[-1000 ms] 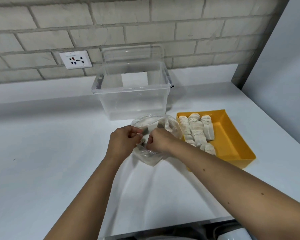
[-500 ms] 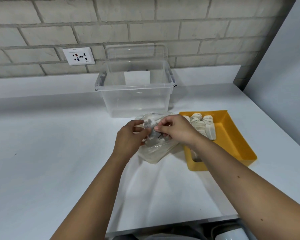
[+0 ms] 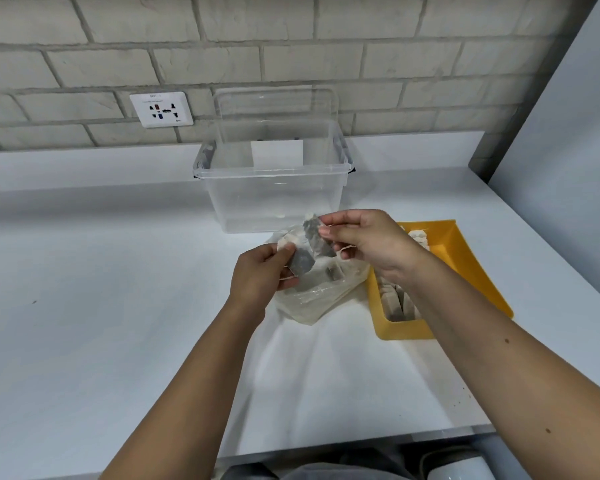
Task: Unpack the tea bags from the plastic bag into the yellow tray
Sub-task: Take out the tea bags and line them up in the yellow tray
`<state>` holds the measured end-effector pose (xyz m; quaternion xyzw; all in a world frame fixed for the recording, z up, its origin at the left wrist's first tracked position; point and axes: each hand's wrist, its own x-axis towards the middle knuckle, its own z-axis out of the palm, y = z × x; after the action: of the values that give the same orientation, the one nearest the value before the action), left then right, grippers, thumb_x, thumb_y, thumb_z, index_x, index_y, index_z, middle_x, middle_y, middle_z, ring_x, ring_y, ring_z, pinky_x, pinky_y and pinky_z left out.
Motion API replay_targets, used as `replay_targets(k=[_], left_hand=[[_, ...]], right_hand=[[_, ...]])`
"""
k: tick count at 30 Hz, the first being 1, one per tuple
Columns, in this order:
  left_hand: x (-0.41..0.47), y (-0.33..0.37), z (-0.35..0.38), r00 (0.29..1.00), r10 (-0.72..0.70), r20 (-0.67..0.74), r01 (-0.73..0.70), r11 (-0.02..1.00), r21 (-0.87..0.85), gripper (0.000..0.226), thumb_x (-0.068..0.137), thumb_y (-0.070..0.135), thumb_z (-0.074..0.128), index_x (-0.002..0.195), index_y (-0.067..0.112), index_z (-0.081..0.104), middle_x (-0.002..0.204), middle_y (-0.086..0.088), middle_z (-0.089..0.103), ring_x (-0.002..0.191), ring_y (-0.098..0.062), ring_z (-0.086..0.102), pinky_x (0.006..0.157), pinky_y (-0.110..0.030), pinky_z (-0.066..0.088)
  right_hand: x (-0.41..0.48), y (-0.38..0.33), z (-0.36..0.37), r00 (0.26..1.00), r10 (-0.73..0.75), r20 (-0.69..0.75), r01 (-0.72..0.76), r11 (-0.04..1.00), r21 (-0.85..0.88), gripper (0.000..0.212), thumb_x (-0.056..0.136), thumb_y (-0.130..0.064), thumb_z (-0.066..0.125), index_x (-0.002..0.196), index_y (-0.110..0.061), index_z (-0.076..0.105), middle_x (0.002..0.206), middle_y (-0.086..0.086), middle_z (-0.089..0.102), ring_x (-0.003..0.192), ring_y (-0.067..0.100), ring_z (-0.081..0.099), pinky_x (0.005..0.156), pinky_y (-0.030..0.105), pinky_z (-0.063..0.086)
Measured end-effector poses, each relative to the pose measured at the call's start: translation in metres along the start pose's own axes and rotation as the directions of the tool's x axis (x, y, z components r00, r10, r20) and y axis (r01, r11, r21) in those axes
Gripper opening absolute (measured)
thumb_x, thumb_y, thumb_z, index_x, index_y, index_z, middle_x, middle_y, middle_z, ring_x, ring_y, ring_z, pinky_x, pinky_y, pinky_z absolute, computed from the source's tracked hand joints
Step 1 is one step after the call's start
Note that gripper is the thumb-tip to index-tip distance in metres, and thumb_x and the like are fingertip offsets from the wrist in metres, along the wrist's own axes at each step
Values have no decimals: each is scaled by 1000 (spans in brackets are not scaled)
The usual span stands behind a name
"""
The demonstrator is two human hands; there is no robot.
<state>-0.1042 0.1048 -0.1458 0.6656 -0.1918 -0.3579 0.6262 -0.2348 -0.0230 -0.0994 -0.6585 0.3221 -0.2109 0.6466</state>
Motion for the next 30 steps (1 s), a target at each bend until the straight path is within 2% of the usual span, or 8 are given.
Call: replay_targets(k=[5,9,18,20,22,24,27,30], left_hand=[[-4,3,6,993,-70,93,82,988,-133,26,102,19,50,108,3,70,99,-16,75,89,-29,74,76,-36,61],[-4,1,6,990,-93,106,110,980,-168,35,100,35,54,107,5,70,99,-15,76,91,-29,74,81,-36,60],[1,-3,0,1000,-2,23,4,997,-78,10,91,12,67,94,5,74,89,-14,73,77,-21,70,72,-30,61],[4,-3,-2,1000,10,-10,-10,998,-67,9,92,11,66,91,6,73,87,-14,73,75,-24,71,73,-32,62],[6,-4,-4,1000,12,-26,-14,999,-45,9,92,11,65,89,6,73,86,-15,73,75,-26,71,74,-34,62],[7,-6,-3,999,18,-34,-19,1000,-10,10,92,11,65,88,6,73,83,-14,72,74,-25,70,73,-33,62],[7,-6,-1,999,25,-41,-25,1000,15,10,92,11,65,89,6,73,80,-10,70,71,-22,68,69,-30,61],[6,-5,-2,999,22,-43,-22,1000,19,9,92,10,65,92,6,73,78,-8,70,69,-19,68,67,-29,61]], right_hand=[[3,9,15,1000,-12,-19,8,984,-177,16,78,-1,78,89,-8,68,69,8,67,51,9,61,55,24,55],[7,11,18,997,-40,-59,25,974,-226,20,75,-2,81,88,-6,67,62,6,65,52,14,64,54,29,56],[13,11,3,999,-16,-51,-1,949,-315,9,85,0,70,92,-6,70,74,12,69,60,20,67,66,37,62],[18,16,-2,990,-66,-122,-15,824,-567,10,87,-1,65,87,-9,72,77,9,72,63,22,70,67,35,61],[23,21,-1,995,-71,-64,-15,551,-834,12,85,-4,66,86,-12,75,80,8,72,71,24,71,71,34,59],[26,27,8,998,-64,-8,13,325,-946,12,80,-10,70,91,-12,74,90,9,69,85,27,66,71,30,53],[34,38,19,997,-76,15,29,188,-982,19,80,-13,69,99,-11,69,103,12,64,96,29,63,67,27,41],[42,50,24,995,-97,21,31,102,-994,26,83,-9,62,108,-13,67,113,10,65,107,28,62,75,28,45]])
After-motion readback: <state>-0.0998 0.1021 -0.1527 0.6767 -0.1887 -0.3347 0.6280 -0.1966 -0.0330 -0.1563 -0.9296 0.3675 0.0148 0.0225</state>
